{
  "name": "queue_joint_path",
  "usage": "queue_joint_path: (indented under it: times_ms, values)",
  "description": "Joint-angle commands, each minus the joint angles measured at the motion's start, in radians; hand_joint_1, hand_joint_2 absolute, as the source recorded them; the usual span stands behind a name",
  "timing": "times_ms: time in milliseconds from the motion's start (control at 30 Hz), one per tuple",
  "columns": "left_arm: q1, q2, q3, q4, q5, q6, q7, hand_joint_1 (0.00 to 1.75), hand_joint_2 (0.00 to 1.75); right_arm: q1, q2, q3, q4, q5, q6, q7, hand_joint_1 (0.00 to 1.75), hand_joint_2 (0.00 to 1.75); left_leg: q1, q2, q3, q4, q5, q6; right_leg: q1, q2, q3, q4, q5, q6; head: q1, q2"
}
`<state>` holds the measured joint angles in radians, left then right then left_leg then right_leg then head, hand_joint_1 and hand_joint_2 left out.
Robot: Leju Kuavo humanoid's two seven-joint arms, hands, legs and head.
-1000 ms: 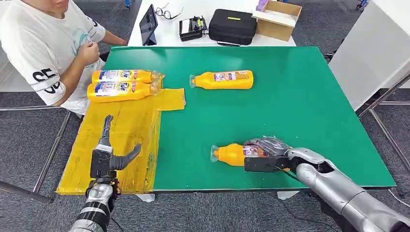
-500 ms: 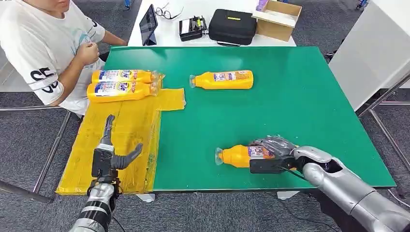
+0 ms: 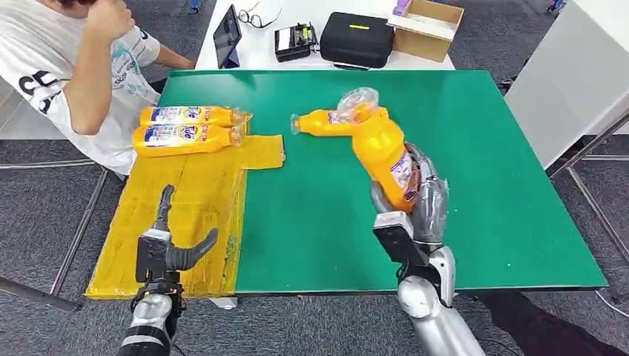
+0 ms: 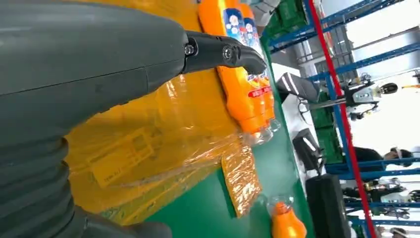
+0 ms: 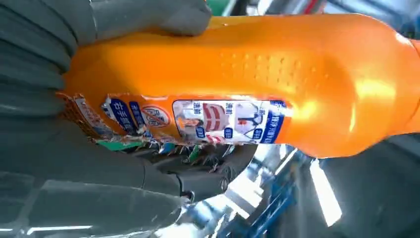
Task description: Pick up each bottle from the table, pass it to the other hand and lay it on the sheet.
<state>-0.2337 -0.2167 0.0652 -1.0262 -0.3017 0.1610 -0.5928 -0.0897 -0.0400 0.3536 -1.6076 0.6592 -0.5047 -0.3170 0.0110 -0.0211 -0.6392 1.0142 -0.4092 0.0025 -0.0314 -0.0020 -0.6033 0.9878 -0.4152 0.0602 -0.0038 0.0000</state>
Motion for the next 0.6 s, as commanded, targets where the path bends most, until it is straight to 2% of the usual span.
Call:
queue_joint_path:
  times_ms: [33, 100, 233, 300, 367, 433, 500, 533, 567, 600]
  values:
    - [0.0, -0.02, -0.015, -0.048, 0.071, -0.07, 0.034, 0.0, 1.75, 0.051, 0.144, -0.169, -0.077, -0.05, -0.079, -0.092, 1.75, 1.75, 0.001, 0.003, 0.007, 0.001, -0.003, 0.001, 0.002, 0.001, 0.007, -0.001, -0.002, -0.005, 0.0, 0.0]
    - [0.012, -0.017, -0.053, -0.078, 0.083, -0.099, 0.041, 0.0, 1.75, 0.063, 0.155, -0.195, -0.078, -0.073, -0.084, -0.102, 1.75, 1.75, 0.0, 0.0, 0.002, 0.001, -0.001, 0.0, 0.0, -0.002, 0.002, 0.0, -0.001, -0.003, 0.0, 0.0]
    - [0.039, -0.006, -0.105, -0.13, 0.171, -0.174, 0.081, 0.0, 1.75, 0.069, 0.173, -0.239, -0.034, -0.103, -0.09, -0.155, 1.75, 1.75, 0.0, 0.001, 0.006, 0.001, -0.002, 0.001, 0.001, 0.0, 0.006, -0.001, -0.001, -0.003, 0.0, 0.0]
    - [0.051, -0.004, -0.105, -0.141, 0.259, -0.246, 0.109, 0.0, 1.75, 0.072, 0.171, -0.243, -0.009, -0.111, -0.049, -0.145, 1.75, 1.75, 0.0, 0.002, 0.006, 0.0, -0.002, 0.001, 0.001, 0.001, 0.007, -0.002, -0.001, -0.003, 0.0, 0.0]
    - [0.072, 0.024, -0.106, -0.131, 0.4, -0.382, 0.164, 0.0, 1.75, 0.08, 0.146, -0.191, 0.063, -0.029, 0.02, -0.126, 1.75, 1.75, 0.0, 0.002, 0.007, 0.0, -0.002, 0.001, 0.001, 0.001, 0.007, -0.002, -0.001, -0.003, 0.0, 0.0]
    - [0.077, 0.063, -0.127, -0.093, 0.491, -0.512, 0.188, 0.0, 1.75, 0.083, 0.155, -0.139, 0.151, -0.017, 0.062, -0.156, 1.75, 1.75, 0.0, 0.005, 0.008, -0.002, -0.002, 0.001, 0.001, 0.003, 0.008, -0.004, 0.0, -0.003, 0.0, 0.0]
    - [0.083, 0.086, -0.153, -0.082, 0.513, -0.573, 0.181, 0.0, 1.75, 0.079, 0.178, -0.103, 0.239, -0.008, 0.08, -0.165, 1.75, 1.75, 0.0, 0.005, 0.008, -0.002, -0.001, 0.001, 0.001, 0.004, 0.007, -0.004, 0.001, -0.002, 0.0, 0.0]
    - [0.087, 0.092, -0.17, -0.083, 0.525, -0.592, 0.183, 0.0, 1.75, 0.071, 0.19, -0.065, 0.298, 0.006, 0.092, -0.178, 1.75, 1.75, 0.001, 0.008, 0.015, -0.003, -0.004, 0.0, 0.003, 0.006, 0.014, -0.006, 0.0, -0.006, 0.0, 0.0]
    - [0.085, 0.099, -0.194, -0.076, 0.544, -0.622, 0.198, 0.0, 1.75, 0.065, 0.201, -0.031, 0.34, 0.018, 0.097, -0.193, 1.75, 1.75, 0.0, 0.005, 0.007, -0.002, -0.001, 0.0, 0.002, 0.004, 0.006, -0.004, 0.001, -0.002, 0.0, 0.0]
    - [0.082, 0.103, -0.211, -0.068, 0.552, -0.631, 0.203, 0.0, 1.75, 0.061, 0.21, -0.001, 0.376, 0.033, 0.093, -0.203, 1.75, 1.75, 0.001, 0.007, 0.01, -0.003, -0.002, 0.0, 0.003, 0.006, 0.009, -0.005, 0.001, -0.004, 0.0, 0.0]
